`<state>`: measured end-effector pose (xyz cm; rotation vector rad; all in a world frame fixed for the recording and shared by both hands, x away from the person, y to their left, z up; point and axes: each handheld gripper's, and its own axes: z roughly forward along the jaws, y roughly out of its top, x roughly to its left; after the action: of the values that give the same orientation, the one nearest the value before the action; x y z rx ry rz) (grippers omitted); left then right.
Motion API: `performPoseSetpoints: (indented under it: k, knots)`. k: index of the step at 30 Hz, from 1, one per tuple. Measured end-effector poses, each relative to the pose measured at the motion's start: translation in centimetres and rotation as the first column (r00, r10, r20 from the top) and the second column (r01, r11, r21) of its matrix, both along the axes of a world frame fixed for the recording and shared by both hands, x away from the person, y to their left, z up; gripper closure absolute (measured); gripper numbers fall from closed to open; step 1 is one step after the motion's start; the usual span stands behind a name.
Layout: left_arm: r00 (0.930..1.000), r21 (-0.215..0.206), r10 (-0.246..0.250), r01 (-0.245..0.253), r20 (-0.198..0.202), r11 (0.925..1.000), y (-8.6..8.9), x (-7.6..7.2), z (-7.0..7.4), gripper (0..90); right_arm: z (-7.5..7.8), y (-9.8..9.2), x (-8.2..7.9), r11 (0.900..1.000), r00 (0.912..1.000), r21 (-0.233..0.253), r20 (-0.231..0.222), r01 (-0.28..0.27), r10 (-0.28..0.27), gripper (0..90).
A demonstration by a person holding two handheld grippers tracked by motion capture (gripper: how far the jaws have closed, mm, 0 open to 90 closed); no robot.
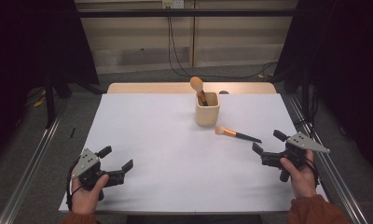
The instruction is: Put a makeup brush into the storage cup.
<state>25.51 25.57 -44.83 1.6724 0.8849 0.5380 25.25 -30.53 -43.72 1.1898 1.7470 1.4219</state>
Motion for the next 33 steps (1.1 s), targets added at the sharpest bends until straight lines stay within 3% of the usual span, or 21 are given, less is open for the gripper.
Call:
performPoseSetpoints:
  k: [14,26,33]
  knots:
    - [1.0,0.012,0.002,-0.002,-0.005,0.9999,0.2,0.2,-0.1,2.8,1.3,0.0,3.0,0.999,0.9999,-0.029,0.0,-0.013,0.013,0.1]
    - [0.9999,0.004,0.006,-0.006,-0.009,1.0,0.3,0.2,-0.2,2.8,2.0,0.6,6.6,0.996,0.998,-0.077,-0.036,-0.054,0.052,0.2]
    - [0.9999,0.004,0.013,-0.013,-0.005,0.9999,0.6,0.1,-0.2,2.8,2.5,1.1,9.2,0.994,0.9945,-0.069,-0.071,-0.081,0.076,0.0]
